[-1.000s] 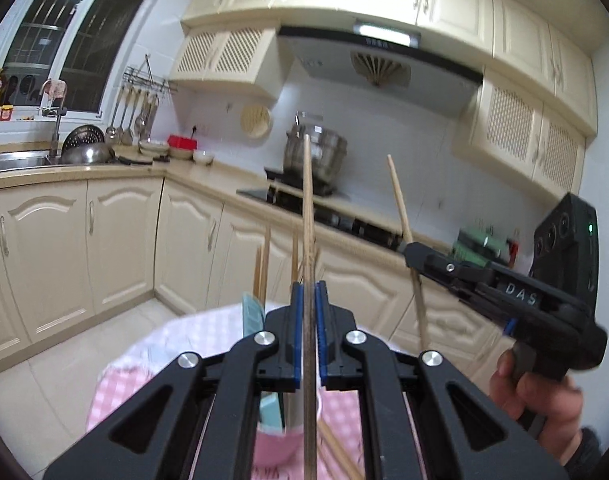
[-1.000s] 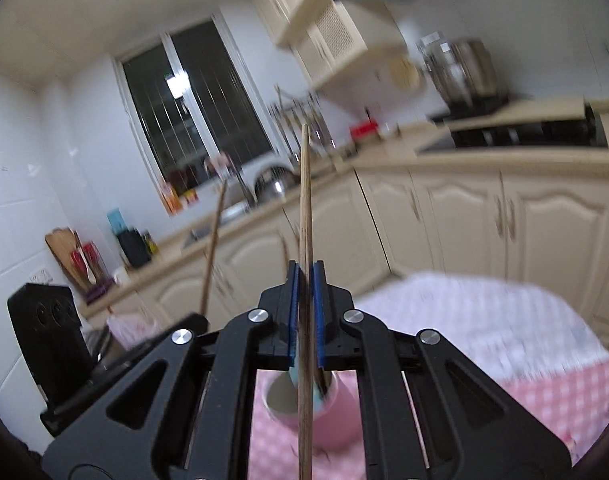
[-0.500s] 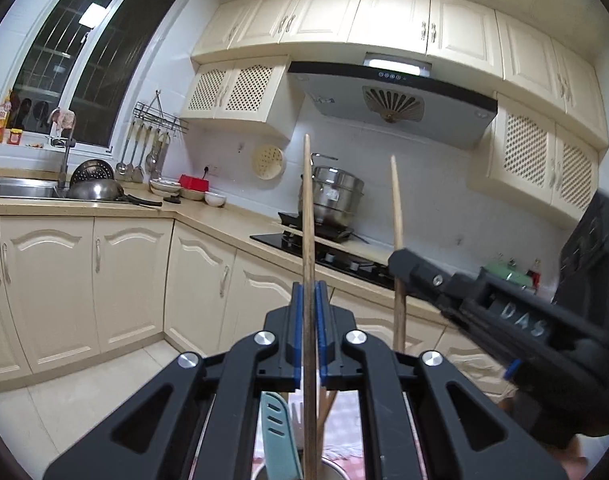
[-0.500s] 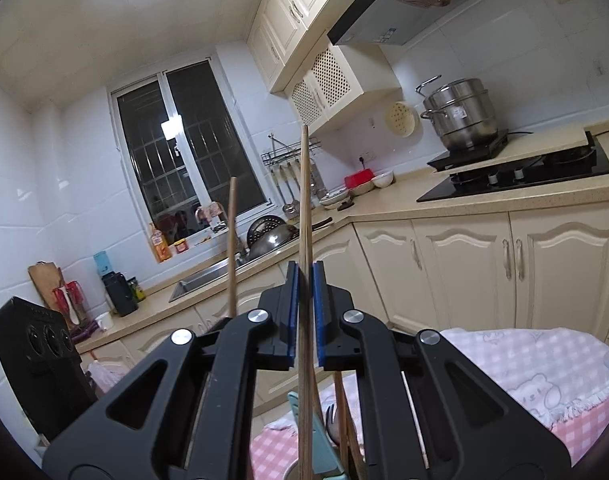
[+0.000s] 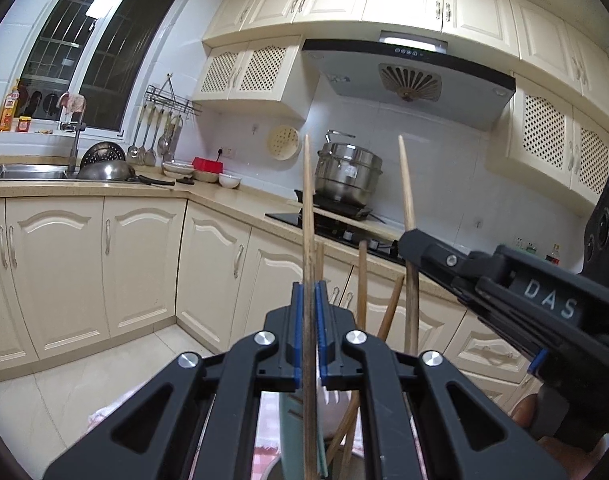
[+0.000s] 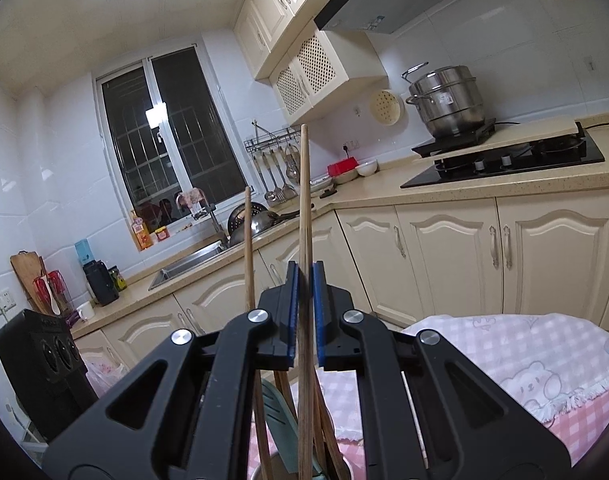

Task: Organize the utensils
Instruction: 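Lower both chopsticks into the pink cup and open both tools, then move both open tools back down to the remaining chopsticks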

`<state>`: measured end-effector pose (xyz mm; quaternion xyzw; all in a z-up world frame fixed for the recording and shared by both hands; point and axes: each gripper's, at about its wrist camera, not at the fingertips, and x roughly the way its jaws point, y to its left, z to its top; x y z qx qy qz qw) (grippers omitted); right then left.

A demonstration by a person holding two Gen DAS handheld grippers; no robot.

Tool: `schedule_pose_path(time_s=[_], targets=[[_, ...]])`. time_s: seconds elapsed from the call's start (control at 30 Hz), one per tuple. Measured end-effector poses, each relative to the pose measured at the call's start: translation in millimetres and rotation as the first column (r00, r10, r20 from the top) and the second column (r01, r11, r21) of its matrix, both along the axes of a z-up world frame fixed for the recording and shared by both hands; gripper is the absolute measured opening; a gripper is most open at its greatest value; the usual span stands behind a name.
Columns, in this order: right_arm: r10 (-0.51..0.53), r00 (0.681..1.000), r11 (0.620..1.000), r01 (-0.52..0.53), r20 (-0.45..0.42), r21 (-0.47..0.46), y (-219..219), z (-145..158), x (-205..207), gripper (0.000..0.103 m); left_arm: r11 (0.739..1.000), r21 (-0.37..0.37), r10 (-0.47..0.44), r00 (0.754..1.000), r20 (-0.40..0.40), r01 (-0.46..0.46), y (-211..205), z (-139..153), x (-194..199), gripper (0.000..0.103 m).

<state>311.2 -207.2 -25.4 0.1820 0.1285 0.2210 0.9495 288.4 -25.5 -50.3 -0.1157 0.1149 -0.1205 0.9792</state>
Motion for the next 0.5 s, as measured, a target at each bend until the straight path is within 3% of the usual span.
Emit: schedule_pose_path(time_s=[0.13,0.17,0.2,0.23,0.27,0.3,0.4,0.5], targets=[[0.010,0.999,1.000,-0.010,-0.036,0.004,-4,-7,-1,0.010,1.000,0.001,-0.007,1.000,-0.026,0.007,4,-10,-5,0.008],[0.005,0.999,1.000,-0.005,-0.046,0.004,-7,-7,-3,0.014,1.000,0.004,-0.007,1.000,-0.025,0.007,5,-10,-8,0.013],[0.001,0.999,1.000,-0.001,-0.053,0.005,-10,-7,-5,0.041,1.000,0.010,-0.003,1.000,-0.023,0.003,7,-10,-12,0.032],[-0.005,0.999,1.000,0.006,-0.054,0.015,-15,-7,-7,0.082,1.000,0.004,-0.001,1.000,-0.023,0.001,10,-8,-17,0.041],[-0.014,0.999,1.000,0.015,-0.046,0.026,-19,-6,-11,0.085,1.000,-0.008,0.004,1.000,-0.022,-0.004,14,-7,-22,0.058],[-0.020,0.999,1.000,0.021,-0.045,0.022,-24,-4,-14,0.085,1.000,-0.016,0.010,1.000,-0.020,-0.010,17,-6,-25,0.065],[-0.028,0.998,0.999,0.030,-0.053,0.030,-35,-1,-22,0.085,1.000,-0.018,0.017,0.999,-0.030,-0.017,25,-2,-34,0.078],[-0.041,0.997,0.999,0.043,-0.060,0.030,-46,4,-29,0.092,0.999,-0.011,0.031,0.999,-0.027,-0.031,31,5,-46,0.090]])
